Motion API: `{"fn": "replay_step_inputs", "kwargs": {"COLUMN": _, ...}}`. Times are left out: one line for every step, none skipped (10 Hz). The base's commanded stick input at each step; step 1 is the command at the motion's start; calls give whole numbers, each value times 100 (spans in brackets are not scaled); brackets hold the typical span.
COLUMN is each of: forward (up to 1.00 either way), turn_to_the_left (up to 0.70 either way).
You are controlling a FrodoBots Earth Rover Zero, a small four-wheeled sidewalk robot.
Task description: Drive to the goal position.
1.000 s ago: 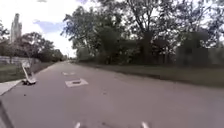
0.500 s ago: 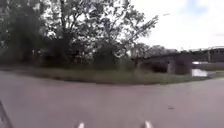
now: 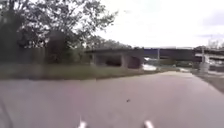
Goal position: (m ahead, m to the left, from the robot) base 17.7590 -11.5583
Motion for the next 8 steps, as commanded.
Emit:
{"fn": "replay_step_inputs", "kwargs": {"forward": 87, "turn_to_the_left": -6}}
{"fn": "replay_step_inputs", "kwargs": {"forward": 100, "turn_to_the_left": 0}}
{"fn": "replay_step_inputs", "kwargs": {"forward": 100, "turn_to_the_left": 0}}
{"fn": "replay_step_inputs", "kwargs": {"forward": 100, "turn_to_the_left": 0}}
{"fn": "replay_step_inputs", "kwargs": {"forward": 100, "turn_to_the_left": 0}}
{"fn": "replay_step_inputs", "kwargs": {"forward": 100, "turn_to_the_left": 0}}
{"fn": "replay_step_inputs", "kwargs": {"forward": 100, "turn_to_the_left": -12}}
{"fn": "replay_step_inputs", "kwargs": {"forward": 100, "turn_to_the_left": -26}}
